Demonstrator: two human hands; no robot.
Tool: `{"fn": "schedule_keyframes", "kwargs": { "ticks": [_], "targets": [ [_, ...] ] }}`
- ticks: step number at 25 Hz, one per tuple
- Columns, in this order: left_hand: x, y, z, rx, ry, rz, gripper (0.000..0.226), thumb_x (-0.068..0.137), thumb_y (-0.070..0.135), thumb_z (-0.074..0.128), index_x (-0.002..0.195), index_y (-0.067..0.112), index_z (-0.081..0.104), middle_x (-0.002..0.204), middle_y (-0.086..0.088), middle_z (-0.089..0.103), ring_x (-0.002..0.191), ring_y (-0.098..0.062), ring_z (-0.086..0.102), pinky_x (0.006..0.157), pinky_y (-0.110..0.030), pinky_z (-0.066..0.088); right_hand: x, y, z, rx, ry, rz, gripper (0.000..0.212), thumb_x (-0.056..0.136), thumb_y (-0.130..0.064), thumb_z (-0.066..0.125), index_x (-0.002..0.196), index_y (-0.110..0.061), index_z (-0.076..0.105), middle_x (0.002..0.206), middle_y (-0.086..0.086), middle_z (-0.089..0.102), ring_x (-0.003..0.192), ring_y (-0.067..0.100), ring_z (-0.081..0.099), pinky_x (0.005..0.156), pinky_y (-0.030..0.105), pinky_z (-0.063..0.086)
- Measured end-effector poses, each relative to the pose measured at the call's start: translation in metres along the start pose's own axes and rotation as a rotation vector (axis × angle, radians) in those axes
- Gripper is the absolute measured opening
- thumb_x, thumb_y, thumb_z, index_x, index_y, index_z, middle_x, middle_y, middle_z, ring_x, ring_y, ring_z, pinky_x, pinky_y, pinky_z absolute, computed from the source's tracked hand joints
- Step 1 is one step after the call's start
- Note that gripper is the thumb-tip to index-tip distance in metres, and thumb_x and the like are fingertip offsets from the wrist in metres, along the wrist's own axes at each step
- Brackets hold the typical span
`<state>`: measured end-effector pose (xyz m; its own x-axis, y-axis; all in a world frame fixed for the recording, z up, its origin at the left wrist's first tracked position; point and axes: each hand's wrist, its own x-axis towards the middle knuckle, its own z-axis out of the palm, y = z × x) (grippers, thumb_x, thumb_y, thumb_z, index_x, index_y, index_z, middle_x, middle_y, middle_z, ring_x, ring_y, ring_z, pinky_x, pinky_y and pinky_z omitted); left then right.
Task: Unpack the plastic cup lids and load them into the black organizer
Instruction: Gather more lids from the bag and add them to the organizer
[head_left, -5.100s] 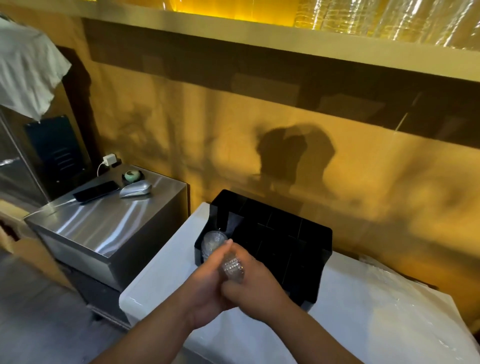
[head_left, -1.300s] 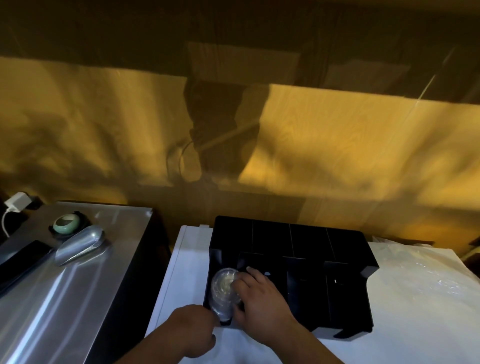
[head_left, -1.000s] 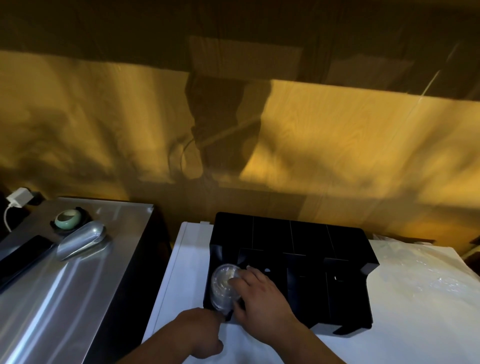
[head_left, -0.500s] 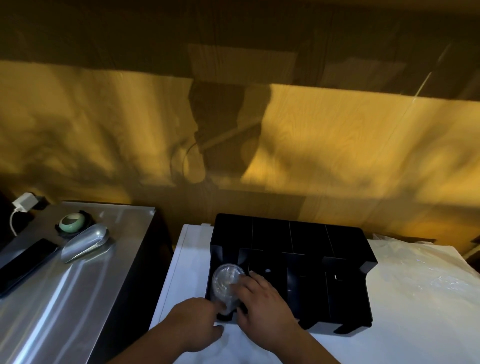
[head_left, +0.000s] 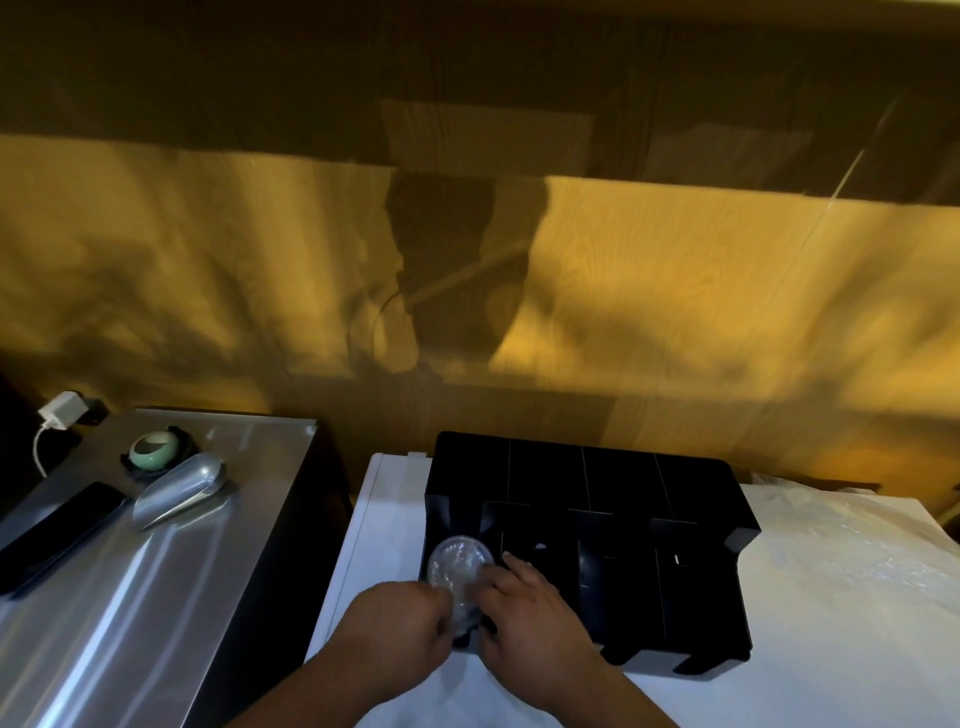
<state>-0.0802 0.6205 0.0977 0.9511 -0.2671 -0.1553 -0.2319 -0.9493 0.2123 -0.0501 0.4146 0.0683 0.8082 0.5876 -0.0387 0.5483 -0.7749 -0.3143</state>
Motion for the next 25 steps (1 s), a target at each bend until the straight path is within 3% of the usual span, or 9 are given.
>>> {"fn": "schedule_keyframes", "kwargs": {
  "ticks": [1, 3, 7, 13, 15, 17, 21, 23, 25],
  "targets": [
    [0.002, -0.003, -0.002, 0.089, 0.11, 0.055, 0.021, 0.083, 0.042, 0.063, 0.095, 0.026, 0.068, 0.095, 0.004, 0.069, 0.087, -0.018, 0.066, 0.069, -0.032, 0.052, 0.0, -0.001, 0.001, -0.003, 0.012, 0.0, 0.051, 0.094, -0.034, 0.042, 0.142, -0.025, 0.055, 0.155, -0.003, 0.05, 0.154, 0.03, 0.029, 0.124, 0.036, 0.015],
    [0.006, -0.008, -0.003, 0.192, 0.191, 0.141, 0.033, 0.071, 0.04, 0.073, 0.1, 0.025, 0.068, 0.097, 0.004, 0.068, 0.089, -0.019, 0.064, 0.073, -0.032, 0.057, 0.001, -0.002, 0.001, -0.019, 0.04, -0.004, 0.049, 0.094, -0.035, 0.043, 0.14, -0.027, 0.056, 0.153, -0.003, 0.051, 0.153, 0.03, 0.031, 0.123, 0.037, 0.016],
    [0.019, -0.01, 0.004, 0.273, 0.13, 0.205, 0.065, 0.064, 0.052, 0.08, 0.121, 0.02, 0.071, 0.117, -0.003, 0.072, 0.109, -0.025, 0.069, 0.096, -0.043, 0.059, 0.005, -0.002, -0.001, -0.035, 0.065, -0.005, 0.055, 0.094, -0.037, 0.041, 0.147, -0.026, 0.05, 0.154, -0.001, 0.05, 0.154, 0.029, 0.03, 0.126, 0.042, 0.019],
    [0.027, -0.002, 0.017, 0.245, 0.087, 0.101, 0.068, 0.054, 0.05, 0.09, 0.112, 0.017, 0.074, 0.111, -0.005, 0.074, 0.103, -0.029, 0.071, 0.091, -0.048, 0.061, 0.011, -0.008, -0.001, -0.136, 0.083, 0.029, 0.072, 0.096, -0.043, 0.057, 0.159, -0.026, 0.027, 0.164, 0.005, 0.038, 0.158, 0.032, 0.019, 0.124, 0.043, 0.002],
    [0.025, -0.002, 0.021, 0.233, 0.106, 0.119, 0.062, 0.053, 0.048, 0.09, 0.104, 0.017, 0.075, 0.104, -0.005, 0.074, 0.096, -0.028, 0.071, 0.083, -0.046, 0.063, 0.012, -0.011, 0.001, -0.172, 0.076, 0.036, 0.073, 0.096, -0.044, 0.061, 0.158, -0.022, 0.031, 0.16, 0.009, 0.044, 0.156, 0.035, 0.024, 0.125, 0.048, 0.008],
    [0.024, -0.005, 0.023, 0.211, 0.121, 0.139, 0.057, 0.054, 0.048, 0.089, 0.1, 0.017, 0.074, 0.101, -0.004, 0.072, 0.092, -0.026, 0.07, 0.077, -0.042, 0.062, 0.013, -0.013, 0.002, -0.197, 0.098, 0.027, 0.069, 0.092, -0.043, 0.066, 0.152, -0.02, 0.042, 0.146, 0.011, 0.058, 0.15, 0.036, 0.039, 0.124, 0.051, 0.025],
    [0.02, -0.017, 0.023, 0.133, 0.167, 0.143, 0.049, 0.062, 0.045, 0.085, 0.102, 0.017, 0.074, 0.105, -0.002, 0.073, 0.097, -0.025, 0.07, 0.08, -0.04, 0.062, 0.012, -0.009, 0.009, -0.222, 0.115, -0.021, 0.056, 0.09, -0.041, 0.066, 0.139, -0.017, 0.058, 0.136, 0.004, 0.067, 0.143, 0.032, 0.051, 0.119, 0.049, 0.039],
    [0.016, -0.018, 0.024, 0.168, 0.151, 0.133, 0.054, 0.065, 0.048, 0.085, 0.108, 0.017, 0.077, 0.111, -0.003, 0.077, 0.107, -0.028, 0.073, 0.092, -0.049, 0.061, 0.008, -0.007, 0.011, -0.234, 0.098, -0.035, 0.053, 0.089, -0.045, 0.064, 0.136, -0.021, 0.063, 0.138, -0.001, 0.068, 0.142, 0.029, 0.052, 0.117, 0.05, 0.043],
    [0.01, -0.015, 0.027, 0.246, 0.107, 0.109, 0.066, 0.064, 0.055, 0.082, 0.117, 0.016, 0.079, 0.122, -0.005, 0.078, 0.121, -0.031, 0.07, 0.103, -0.065, 0.05, 0.004, -0.007, 0.011, -0.278, 0.036, 0.0, 0.059, 0.09, -0.053, 0.058, 0.14, -0.022, 0.064, 0.144, -0.001, 0.065, 0.144, 0.03, 0.05, 0.12, 0.057, 0.028]
  ]
}}
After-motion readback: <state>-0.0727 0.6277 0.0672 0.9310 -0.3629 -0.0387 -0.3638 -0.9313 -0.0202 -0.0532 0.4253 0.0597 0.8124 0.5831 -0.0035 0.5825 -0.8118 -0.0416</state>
